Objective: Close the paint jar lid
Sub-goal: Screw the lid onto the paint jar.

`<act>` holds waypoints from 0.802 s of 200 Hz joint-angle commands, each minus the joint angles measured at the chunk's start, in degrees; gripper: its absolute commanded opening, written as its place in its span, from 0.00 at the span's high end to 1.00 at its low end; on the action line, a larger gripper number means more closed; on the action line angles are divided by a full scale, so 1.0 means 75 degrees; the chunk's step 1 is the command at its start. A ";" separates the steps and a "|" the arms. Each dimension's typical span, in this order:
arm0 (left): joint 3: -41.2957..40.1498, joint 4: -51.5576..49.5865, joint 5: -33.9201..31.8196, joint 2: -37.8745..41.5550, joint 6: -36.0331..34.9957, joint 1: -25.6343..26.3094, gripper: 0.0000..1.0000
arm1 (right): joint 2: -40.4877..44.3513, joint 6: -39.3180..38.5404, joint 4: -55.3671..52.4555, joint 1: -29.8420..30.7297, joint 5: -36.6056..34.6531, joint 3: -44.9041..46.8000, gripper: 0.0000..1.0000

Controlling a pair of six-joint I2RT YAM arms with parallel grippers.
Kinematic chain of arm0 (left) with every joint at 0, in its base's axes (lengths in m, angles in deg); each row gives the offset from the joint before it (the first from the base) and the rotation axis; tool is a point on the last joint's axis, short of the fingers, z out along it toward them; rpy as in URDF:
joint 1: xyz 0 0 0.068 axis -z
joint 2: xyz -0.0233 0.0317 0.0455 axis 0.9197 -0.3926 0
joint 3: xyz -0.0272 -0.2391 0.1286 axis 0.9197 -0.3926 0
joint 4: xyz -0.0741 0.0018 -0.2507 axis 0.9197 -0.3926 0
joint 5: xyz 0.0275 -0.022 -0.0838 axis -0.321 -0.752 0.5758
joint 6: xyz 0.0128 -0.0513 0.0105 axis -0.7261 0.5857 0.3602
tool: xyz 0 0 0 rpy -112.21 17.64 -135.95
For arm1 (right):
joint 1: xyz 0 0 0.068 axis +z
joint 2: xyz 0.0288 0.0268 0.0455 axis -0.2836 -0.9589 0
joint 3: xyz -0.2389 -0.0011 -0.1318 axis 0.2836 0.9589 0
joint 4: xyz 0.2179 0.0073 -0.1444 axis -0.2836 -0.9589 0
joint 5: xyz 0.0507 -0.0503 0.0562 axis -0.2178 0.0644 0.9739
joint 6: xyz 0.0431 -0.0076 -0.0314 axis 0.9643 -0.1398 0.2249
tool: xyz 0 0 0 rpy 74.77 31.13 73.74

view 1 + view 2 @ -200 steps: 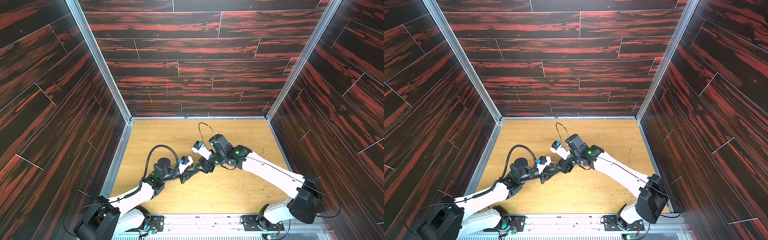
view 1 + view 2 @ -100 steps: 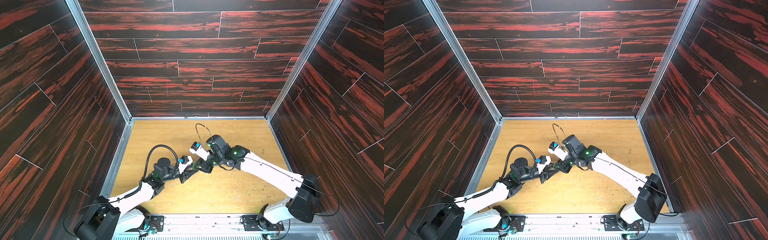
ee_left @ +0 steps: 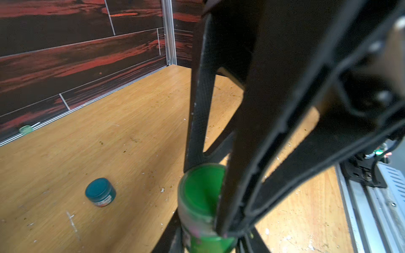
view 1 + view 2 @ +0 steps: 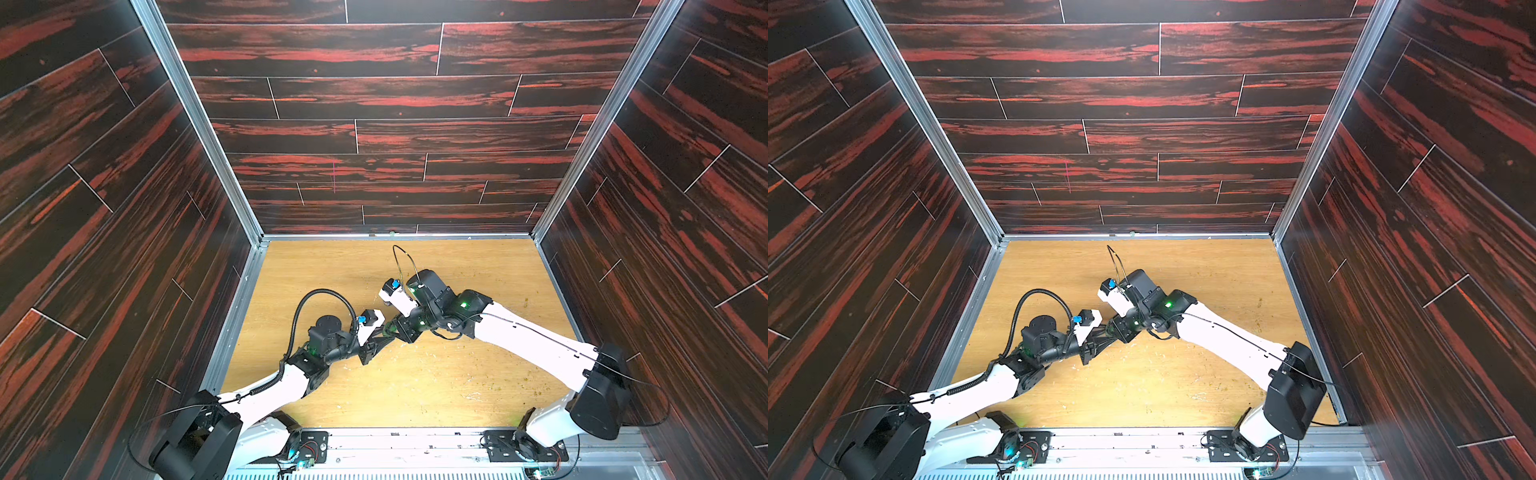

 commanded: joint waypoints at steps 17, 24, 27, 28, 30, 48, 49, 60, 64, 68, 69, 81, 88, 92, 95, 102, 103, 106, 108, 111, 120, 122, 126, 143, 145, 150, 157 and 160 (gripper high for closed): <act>0.0261 0.1016 -0.0637 -0.0162 -0.0173 -0.0014 0.76 | -0.0520 0.2285 -0.0815 0.0272 -0.1316 -0.0814 0.93; 0.0291 0.1103 -0.0728 -0.0226 -0.0154 -0.0014 0.77 | -0.0632 0.2686 -0.1000 0.0333 -0.1553 -0.0983 0.94; 0.0298 0.1160 -0.0769 -0.0255 -0.0144 -0.0014 0.77 | -0.0670 0.2872 -0.1079 0.0350 -0.1639 -0.1050 0.94; 0.0301 0.1172 -0.0781 -0.0266 -0.0141 -0.0014 0.77 | -0.0684 0.2952 -0.1117 0.0352 -0.1663 -0.1070 0.94; 0.0295 0.1221 -0.0820 -0.0289 -0.0133 -0.0014 0.77 | -0.0723 0.3071 -0.1161 0.0363 -0.1704 -0.1105 0.94; 0.0367 0.1575 -0.1083 -0.0488 -0.0014 -0.0014 0.77 | -0.1042 0.4074 -0.1487 0.0421 -0.1668 -0.1403 0.95; 0.0365 0.1584 -0.1091 -0.0500 0.0006 -0.0014 0.77 | -0.1057 0.4116 -0.1497 0.0429 -0.1666 -0.1411 0.95; 0.0418 0.1772 -0.1243 -0.0620 0.0072 -0.0014 0.77 | -0.1235 0.4518 -0.1613 0.0556 -0.1800 -0.1569 0.95; 0.0432 0.1846 -0.1290 -0.0670 0.0084 -0.0014 0.77 | -0.1303 0.4647 -0.1660 0.0601 -0.1874 -0.1637 0.96; 0.0443 0.1915 -0.1334 -0.0715 0.0115 -0.0014 0.77 | -0.1371 0.4774 -0.1731 0.0636 -0.1959 -0.1718 0.96; 0.0450 0.1936 -0.1351 -0.0719 0.0117 -0.0014 0.77 | -0.1391 0.4811 -0.1754 0.0647 -0.1975 -0.1744 0.96; 0.0479 0.2152 -0.1486 -0.0843 0.0189 -0.0014 0.78 | -0.1643 0.5227 -0.2114 0.0694 -0.2147 -0.2083 0.98; 0.0497 0.2267 -0.1579 -0.0913 0.0241 -0.0014 0.78 | -0.1782 0.5439 -0.2297 0.0694 -0.2223 -0.2278 0.99; 0.0509 0.2324 -0.1631 -0.0951 0.0257 -0.0014 0.78 | -0.1845 0.5514 -0.2371 0.0694 -0.2256 -0.2387 0.99; 0.0511 0.2369 -0.1654 -0.0980 0.0270 -0.0014 0.78 | -0.1892 0.5580 -0.2419 0.0694 -0.2276 -0.2453 0.99; 0.0532 0.2449 -0.1736 -0.1039 0.0287 -0.0014 0.78 | -0.1981 0.5720 -0.2470 0.0694 -0.2302 -0.2590 0.99; 0.0535 0.2460 -0.1745 -0.1039 0.0291 -0.0014 0.78 | -0.1990 0.5736 -0.2475 0.0694 -0.2311 -0.2602 0.99; 0.0538 0.2496 -0.1769 -0.1068 0.0304 -0.0014 0.78 | -0.2023 0.5794 -0.2475 0.0694 -0.2329 -0.2648 0.99; 0.0538 0.2513 -0.1782 -0.1087 0.0306 -0.0014 0.78 | -0.2036 0.5829 -0.2479 0.0694 -0.2325 -0.2669 0.99; 0.0544 0.2551 -0.1809 -0.1099 0.0307 -0.0008 0.78 | -0.2053 0.5889 -0.2464 0.0694 -0.2331 -0.2691 0.99; 0.0543 0.2637 -0.1867 -0.1163 0.0320 -0.0014 0.78 | -0.2072 0.6067 -0.2405 0.0694 -0.2342 -0.2724 0.99; 0.0548 0.2654 -0.1885 -0.1169 0.0337 -0.0014 0.78 | -0.2084 0.6099 -0.2385 0.0694 -0.2343 -0.2723 0.99; 0.0546 0.2687 -0.1914 -0.1193 0.0348 -0.0014 0.78 | -0.2088 0.6178 -0.2339 0.0694 -0.2342 -0.2720 0.99; 0.0540 0.2808 -0.1986 -0.1255 0.0378 -0.0014 0.78 | -0.2110 0.6350 -0.2191 0.0694 -0.2299 -0.2697 0.99; 0.0536 0.2817 -0.1988 -0.1260 0.0386 -0.0014 0.78 | -0.2120 0.6349 -0.2179 0.0694 -0.2291 -0.2702 0.99; 0.0538 0.2830 -0.2002 -0.1270 0.0386 -0.0014 0.78 | -0.2136 0.6359 -0.2155 0.0694 -0.2274 -0.2717 0.99; 0.0527 0.2846 -0.2009 -0.1294 0.0389 -0.0014 0.78 | -0.2154 0.6372 -0.2152 0.0683 -0.2241 -0.2723 0.99; 0.0527 0.2847 -0.2009 -0.1293 0.0389 -0.0014 0.78 | -0.2164 0.6370 -0.2152 0.0683 -0.2235 -0.2737 0.99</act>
